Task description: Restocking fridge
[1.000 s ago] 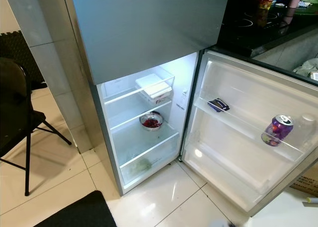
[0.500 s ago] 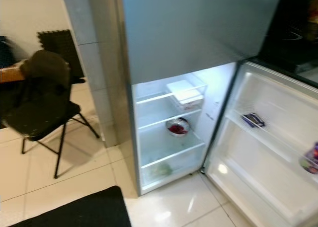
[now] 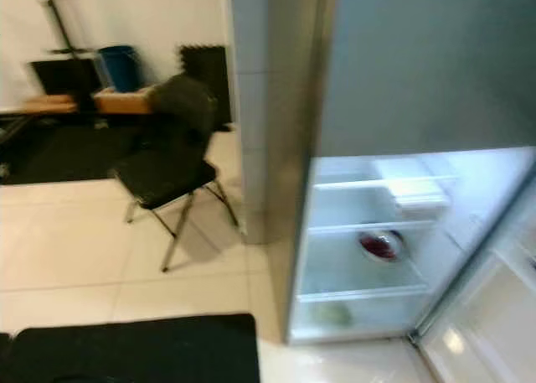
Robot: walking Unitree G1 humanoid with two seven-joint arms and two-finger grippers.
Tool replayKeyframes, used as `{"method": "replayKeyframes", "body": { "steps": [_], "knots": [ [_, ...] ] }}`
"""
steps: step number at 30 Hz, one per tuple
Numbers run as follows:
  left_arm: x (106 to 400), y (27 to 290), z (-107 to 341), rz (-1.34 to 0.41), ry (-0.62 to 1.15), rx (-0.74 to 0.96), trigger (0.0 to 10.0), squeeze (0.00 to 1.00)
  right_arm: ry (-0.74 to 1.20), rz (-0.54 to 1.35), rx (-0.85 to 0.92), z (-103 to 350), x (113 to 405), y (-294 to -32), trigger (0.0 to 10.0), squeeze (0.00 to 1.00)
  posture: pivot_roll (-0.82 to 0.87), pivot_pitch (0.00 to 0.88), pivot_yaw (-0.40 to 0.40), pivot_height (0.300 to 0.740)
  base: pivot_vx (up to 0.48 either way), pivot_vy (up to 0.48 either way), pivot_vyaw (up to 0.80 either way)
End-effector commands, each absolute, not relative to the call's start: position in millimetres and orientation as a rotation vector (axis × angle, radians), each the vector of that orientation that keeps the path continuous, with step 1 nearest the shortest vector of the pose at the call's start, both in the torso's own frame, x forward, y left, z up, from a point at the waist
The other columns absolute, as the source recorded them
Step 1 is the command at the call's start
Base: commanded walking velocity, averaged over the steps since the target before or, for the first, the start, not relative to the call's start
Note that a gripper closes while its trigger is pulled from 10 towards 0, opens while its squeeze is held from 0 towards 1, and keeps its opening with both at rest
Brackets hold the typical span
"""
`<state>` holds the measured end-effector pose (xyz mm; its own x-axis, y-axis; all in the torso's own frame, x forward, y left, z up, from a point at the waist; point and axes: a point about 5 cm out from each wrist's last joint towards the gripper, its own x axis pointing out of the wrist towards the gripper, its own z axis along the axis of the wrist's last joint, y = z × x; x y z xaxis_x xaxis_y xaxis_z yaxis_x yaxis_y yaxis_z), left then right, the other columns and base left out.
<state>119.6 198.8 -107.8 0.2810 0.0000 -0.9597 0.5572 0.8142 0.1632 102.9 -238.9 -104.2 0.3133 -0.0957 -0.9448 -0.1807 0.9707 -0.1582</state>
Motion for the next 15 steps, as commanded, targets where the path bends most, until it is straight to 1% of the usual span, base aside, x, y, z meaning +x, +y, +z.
{"method": "replayKeyframes", "body": {
  "steps": [1, 3, 7, 15],
  "knots": [
    [123.4, 194.7, -107.1, -0.396, 1.217, 0.516, 10.0, 0.0, 1.265, 0.057, -0.251, -105.5, 99.9, -236.9, 10.0, 0.0, -0.02, 0.0, -0.011, 0.74, 0.0, 0.0, 0.75],
    [123.4, 195.3, -107.0, -0.396, 1.217, 0.518, 10.0, 0.0, 1.263, 0.053, -0.266, -105.3, 100.1, -237.7, 10.0, 0.0, -0.02, 0.0, -0.011, 0.74, 0.0, 0.0, 0.64],
    [123.6, 197.4, -106.7, -0.396, 1.217, 0.531, 10.0, 0.0, 1.257, 0.052, -0.301, -104.7, 101.0, -239.4, 10.0, 0.0, -0.02, 0.0, -0.012, 0.74, 0.0, 0.0, 0.0],
    [123.5, 197.7, -106.6, -0.402, 1.222, 0.534, 10.0, 0.0, 1.245, 0.048, -0.292, -103.5, 104.7, -240.1, 10.0, 0.0, -0.02, 0.0, -0.012, 0.74, 0.0, 0.0, 0.0]
  ]
}}
